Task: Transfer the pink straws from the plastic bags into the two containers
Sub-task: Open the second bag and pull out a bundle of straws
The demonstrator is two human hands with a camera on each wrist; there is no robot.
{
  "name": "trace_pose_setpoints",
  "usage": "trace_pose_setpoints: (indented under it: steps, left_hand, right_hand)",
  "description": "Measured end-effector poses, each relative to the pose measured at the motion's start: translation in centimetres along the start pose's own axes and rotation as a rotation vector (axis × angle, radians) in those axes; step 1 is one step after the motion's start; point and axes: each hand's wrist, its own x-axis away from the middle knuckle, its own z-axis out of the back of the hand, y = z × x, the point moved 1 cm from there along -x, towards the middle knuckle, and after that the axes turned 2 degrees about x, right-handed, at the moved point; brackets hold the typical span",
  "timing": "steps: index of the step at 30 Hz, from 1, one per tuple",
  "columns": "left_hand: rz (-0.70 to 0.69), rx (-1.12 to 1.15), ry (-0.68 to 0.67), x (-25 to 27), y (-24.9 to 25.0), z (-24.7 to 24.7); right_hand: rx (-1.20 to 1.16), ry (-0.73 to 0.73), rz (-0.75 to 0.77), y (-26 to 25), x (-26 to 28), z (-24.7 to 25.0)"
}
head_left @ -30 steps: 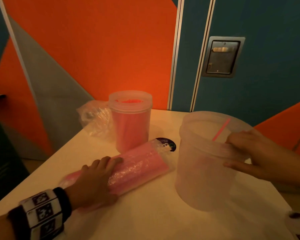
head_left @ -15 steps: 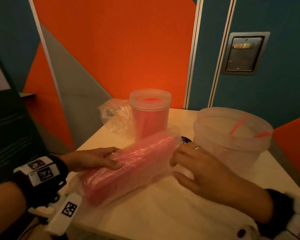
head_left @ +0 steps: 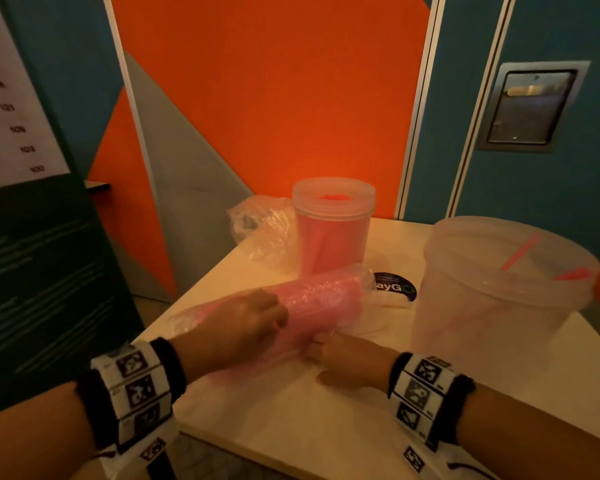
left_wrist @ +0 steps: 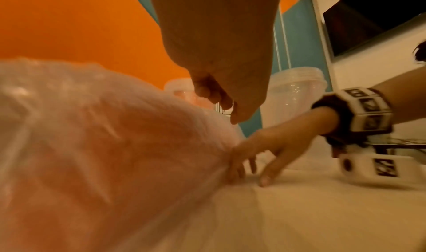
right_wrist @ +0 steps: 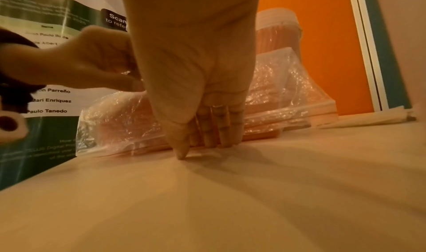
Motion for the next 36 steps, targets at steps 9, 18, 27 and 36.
trace_pose_setpoints:
  steps: [9,18,27,36]
  left_hand:
    - [0.493,-0.229,-0.365,1.6,0.2,-3.5]
    - [0.635,0.382,-0.609,-1.8,-4.5,1.2]
    - [0.771,0.813,-0.466,-2.2,-6.7,2.2]
    - [0.471,0.474,-0.077,-4.2,-5.5,5.6]
  right_hand:
    - [-0.024,0.141,-0.007,0.4,-0.9,-1.2]
    - [0.184,0.426,0.002,-0.1,1.1,0.3]
    - [0.291,0.75,0.041,-0.1,1.5,1.5]
    - [-0.142,0.997,-0.152,-0.3,2.1,8.4]
